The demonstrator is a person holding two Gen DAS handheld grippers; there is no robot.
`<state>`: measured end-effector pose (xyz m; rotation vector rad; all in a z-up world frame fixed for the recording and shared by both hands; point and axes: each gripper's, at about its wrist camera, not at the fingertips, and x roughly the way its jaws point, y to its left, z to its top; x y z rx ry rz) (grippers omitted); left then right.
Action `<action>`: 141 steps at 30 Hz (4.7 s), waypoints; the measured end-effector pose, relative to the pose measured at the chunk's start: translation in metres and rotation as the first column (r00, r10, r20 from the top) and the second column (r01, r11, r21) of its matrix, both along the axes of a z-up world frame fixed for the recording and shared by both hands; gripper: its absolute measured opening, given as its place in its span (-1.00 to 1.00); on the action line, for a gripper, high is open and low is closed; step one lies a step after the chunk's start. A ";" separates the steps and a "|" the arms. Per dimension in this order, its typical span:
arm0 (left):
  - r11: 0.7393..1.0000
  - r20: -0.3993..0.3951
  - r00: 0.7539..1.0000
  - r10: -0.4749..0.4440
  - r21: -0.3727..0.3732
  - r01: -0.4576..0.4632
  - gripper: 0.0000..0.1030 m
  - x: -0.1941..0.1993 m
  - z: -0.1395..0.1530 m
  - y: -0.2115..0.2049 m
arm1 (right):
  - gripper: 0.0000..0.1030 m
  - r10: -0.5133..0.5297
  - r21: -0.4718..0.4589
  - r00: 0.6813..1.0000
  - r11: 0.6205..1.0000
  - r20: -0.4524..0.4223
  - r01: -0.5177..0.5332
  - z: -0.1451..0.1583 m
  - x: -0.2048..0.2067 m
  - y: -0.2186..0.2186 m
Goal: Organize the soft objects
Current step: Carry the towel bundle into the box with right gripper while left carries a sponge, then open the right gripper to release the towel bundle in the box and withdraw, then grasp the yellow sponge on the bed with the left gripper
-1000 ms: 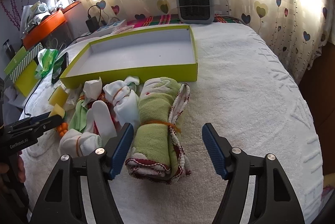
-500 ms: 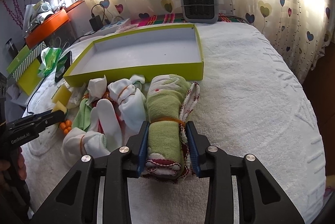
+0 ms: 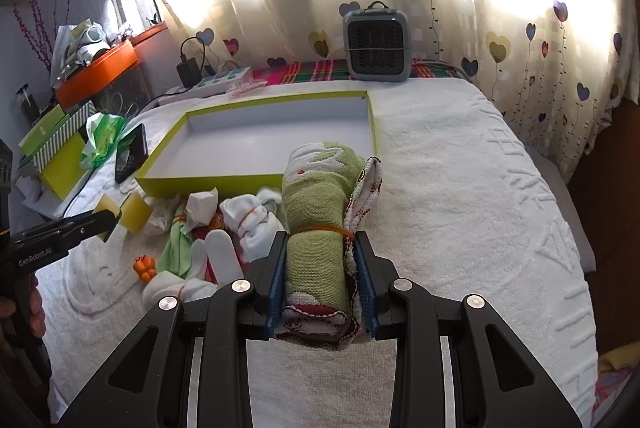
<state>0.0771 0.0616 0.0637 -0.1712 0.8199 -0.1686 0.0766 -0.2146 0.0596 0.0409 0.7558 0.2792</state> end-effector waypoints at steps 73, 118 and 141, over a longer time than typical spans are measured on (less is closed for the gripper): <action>0.989 -0.113 0.993 0.023 0.147 -0.006 -0.17 0.160 -0.037 -0.027 | -0.21 0.008 -0.113 0.998 0.993 -0.057 -0.014 -0.029 0.143 0.040; 0.992 0.001 1.000 0.028 0.126 -0.028 -0.13 0.031 0.002 -0.035 | -0.03 0.045 -0.004 0.999 0.999 0.018 -0.045 -0.008 0.029 0.034; 0.989 -0.033 0.993 0.113 0.099 -0.110 -0.13 -0.015 -0.018 0.014 | -0.03 0.199 0.104 0.978 0.976 -0.064 -0.192 -0.033 -0.019 0.048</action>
